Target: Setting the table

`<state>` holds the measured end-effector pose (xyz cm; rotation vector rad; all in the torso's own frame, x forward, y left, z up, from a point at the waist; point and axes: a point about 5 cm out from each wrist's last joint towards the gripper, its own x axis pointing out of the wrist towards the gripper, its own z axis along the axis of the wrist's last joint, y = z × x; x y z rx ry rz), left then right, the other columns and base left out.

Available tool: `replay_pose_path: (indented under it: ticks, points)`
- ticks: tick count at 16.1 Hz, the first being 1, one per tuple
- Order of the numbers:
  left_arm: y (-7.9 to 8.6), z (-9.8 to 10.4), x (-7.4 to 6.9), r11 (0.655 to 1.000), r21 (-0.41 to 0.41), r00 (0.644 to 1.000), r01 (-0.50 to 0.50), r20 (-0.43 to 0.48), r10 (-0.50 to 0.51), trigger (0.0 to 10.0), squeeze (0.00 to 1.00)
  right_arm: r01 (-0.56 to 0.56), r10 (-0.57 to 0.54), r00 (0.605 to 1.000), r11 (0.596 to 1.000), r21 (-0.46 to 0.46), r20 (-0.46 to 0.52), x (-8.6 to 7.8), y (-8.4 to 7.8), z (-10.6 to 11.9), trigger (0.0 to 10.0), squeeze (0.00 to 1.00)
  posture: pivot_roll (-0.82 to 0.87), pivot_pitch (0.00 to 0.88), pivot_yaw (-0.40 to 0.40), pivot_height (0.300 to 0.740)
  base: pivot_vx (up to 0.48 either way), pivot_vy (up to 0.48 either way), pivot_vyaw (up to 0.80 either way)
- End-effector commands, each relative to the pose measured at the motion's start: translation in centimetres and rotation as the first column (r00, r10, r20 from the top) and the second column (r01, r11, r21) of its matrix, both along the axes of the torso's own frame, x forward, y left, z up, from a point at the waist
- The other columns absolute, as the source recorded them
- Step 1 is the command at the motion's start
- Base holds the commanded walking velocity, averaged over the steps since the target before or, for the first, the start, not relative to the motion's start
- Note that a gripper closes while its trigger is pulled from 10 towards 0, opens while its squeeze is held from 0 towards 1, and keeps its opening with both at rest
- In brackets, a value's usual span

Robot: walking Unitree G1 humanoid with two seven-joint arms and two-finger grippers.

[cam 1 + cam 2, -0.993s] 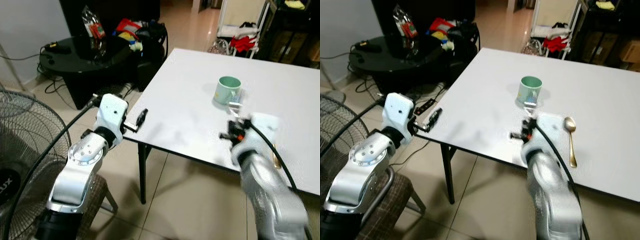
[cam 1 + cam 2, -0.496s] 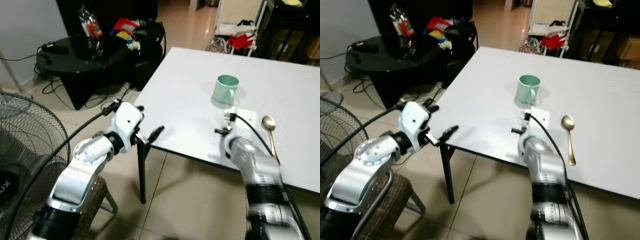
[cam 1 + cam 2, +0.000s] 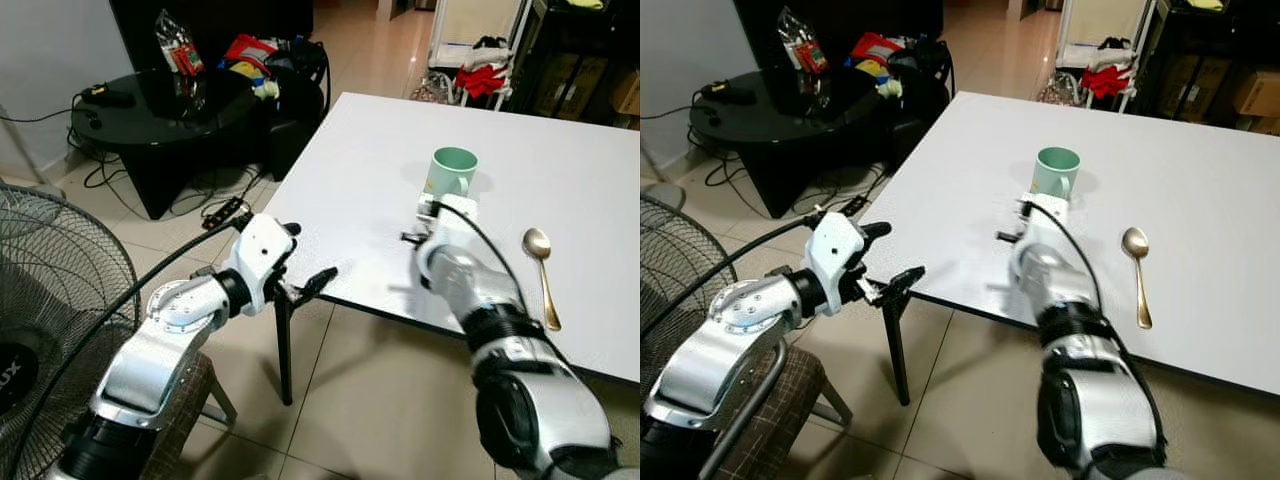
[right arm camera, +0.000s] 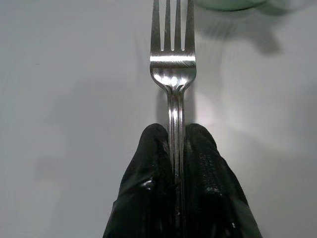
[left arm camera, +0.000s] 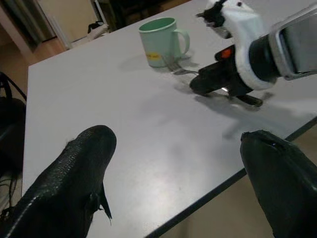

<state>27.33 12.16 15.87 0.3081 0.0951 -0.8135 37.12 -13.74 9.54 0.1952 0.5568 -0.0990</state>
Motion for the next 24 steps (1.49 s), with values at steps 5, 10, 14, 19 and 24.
replay_pose_path:
  ticks: [5, 10, 14, 19, 24]
  points:
    - [0.7, 0.2, -0.4, 1.0, 0.013, 1.0, -0.001, -0.006, 0.001, 10.0, 0.0, -0.005, 0.005, 1.0, 1.0, 0.0, -0.016, 0.1, 2.8, -0.3, 10.0, 0.0, 0.04, 0.034, 0.014, 0.74, 0.0, 0.0, 0.0]
    - [0.7, 0.3, -0.3, 1.0, 0.01, 1.0, 0.002, -0.003, -0.002, 10.0, 0.0, 0.038, -0.037, 0.999, 0.999, 0.026, -0.034, -0.1, 3.4, -0.8, 10.0, 0.35, 0.04, 0.034, 0.016, 0.74, 0.0, 0.0, 0.0]
    - [0.8, 0.3, -0.2, 1.0, 0.012, 1.0, -0.004, 0.0, 0.004, 10.0, 0.0, 0.048, -0.046, 0.998, 0.998, 0.028, -0.042, -0.2, 3.5, -1.1, 10.0, 0.91, 0.04, 0.033, 0.012, 0.74, 0.0, 0.0, 0.0]
    - [0.9, 0.4, -0.1, 1.0, 0.013, 1.0, -0.011, 0.006, 0.011, 10.0, 0.0, 0.047, -0.047, 0.999, 0.999, 0.025, -0.028, 0.0, 3.6, -0.9, 10.0, 1.0, 0.04, 0.031, 0.012, 0.74, 0.0, 0.0, 0.0]
    - [1.6, 1.9, 0.5, 0.983, -0.121, 0.987, -0.141, 0.066, 0.15, 10.0, 0.0, 0.05, -0.054, 0.975, 0.998, 0.027, 0.216, 0.1, 2.1, 3.9, 10.0, 1.0, 0.03, 0.005, 0.017, 0.74, 0.0, 0.0, 0.0]
